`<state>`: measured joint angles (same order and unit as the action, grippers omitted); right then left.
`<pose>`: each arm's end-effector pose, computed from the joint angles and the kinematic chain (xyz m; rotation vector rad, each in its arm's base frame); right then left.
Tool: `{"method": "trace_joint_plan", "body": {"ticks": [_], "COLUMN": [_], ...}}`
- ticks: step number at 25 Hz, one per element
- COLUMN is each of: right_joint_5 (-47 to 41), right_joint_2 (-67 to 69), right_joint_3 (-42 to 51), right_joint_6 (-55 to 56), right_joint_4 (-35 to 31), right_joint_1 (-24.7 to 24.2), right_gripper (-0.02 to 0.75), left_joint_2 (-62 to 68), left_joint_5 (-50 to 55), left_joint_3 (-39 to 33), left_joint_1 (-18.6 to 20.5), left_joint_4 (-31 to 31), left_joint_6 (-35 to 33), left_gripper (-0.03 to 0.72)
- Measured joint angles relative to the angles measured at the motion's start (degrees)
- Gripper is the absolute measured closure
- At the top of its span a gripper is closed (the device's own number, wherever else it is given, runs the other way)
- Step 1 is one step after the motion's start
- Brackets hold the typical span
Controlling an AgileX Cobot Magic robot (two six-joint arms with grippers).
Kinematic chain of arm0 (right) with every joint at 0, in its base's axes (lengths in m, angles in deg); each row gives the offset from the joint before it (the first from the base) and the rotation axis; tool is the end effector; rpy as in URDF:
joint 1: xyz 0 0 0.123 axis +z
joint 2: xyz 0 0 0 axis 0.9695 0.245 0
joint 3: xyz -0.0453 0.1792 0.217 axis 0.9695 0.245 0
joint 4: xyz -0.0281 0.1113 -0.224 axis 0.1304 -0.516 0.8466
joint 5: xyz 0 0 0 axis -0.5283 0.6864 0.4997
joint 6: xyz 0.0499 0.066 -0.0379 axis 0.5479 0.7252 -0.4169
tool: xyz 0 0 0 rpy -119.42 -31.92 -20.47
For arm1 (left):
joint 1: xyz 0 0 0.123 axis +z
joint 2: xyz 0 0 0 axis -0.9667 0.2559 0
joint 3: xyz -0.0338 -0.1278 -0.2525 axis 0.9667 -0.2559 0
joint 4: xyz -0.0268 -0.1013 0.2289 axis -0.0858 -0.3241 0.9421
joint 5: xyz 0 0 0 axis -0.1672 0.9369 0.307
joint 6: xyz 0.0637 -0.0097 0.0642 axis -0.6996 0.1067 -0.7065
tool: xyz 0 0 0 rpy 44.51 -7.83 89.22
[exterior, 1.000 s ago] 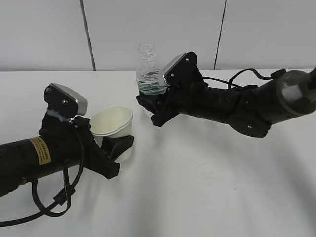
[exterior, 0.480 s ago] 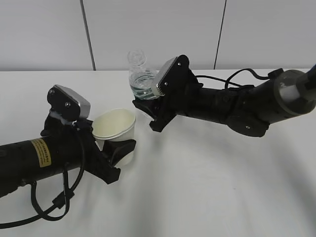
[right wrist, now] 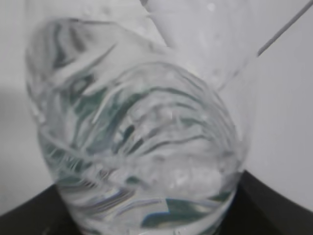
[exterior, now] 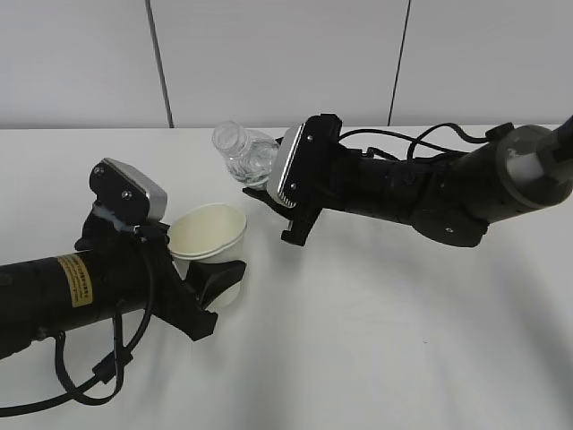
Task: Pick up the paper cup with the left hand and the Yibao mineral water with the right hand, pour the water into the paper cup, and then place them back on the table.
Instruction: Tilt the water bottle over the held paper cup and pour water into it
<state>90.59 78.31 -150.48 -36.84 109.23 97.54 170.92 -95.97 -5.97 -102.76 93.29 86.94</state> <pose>0.3878 0.1957 0.1479 -1.2629 1.3068 0.0843 0.2396 -0.1586 0.1341 0.8181 1.8483 -0.5494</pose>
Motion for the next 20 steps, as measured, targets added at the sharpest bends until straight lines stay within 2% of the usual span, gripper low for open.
{"method": "trace_joint_plan", "body": {"ticks": [20], "right_joint_5": [2.4], "right_joint_2": [0.0], "right_joint_3": [0.0], "right_joint_6": [-22.6], "right_joint_4": [-3.5], "right_joint_1": [0.0], "right_gripper": [0.287], "left_joint_2": [0.0], "left_joint_5": [0.1], "left_joint_3": [0.0], "left_joint_1": [0.0], "left_joint_4": [0.1], "left_joint_6": [0.0], "left_gripper": [0.279]}}
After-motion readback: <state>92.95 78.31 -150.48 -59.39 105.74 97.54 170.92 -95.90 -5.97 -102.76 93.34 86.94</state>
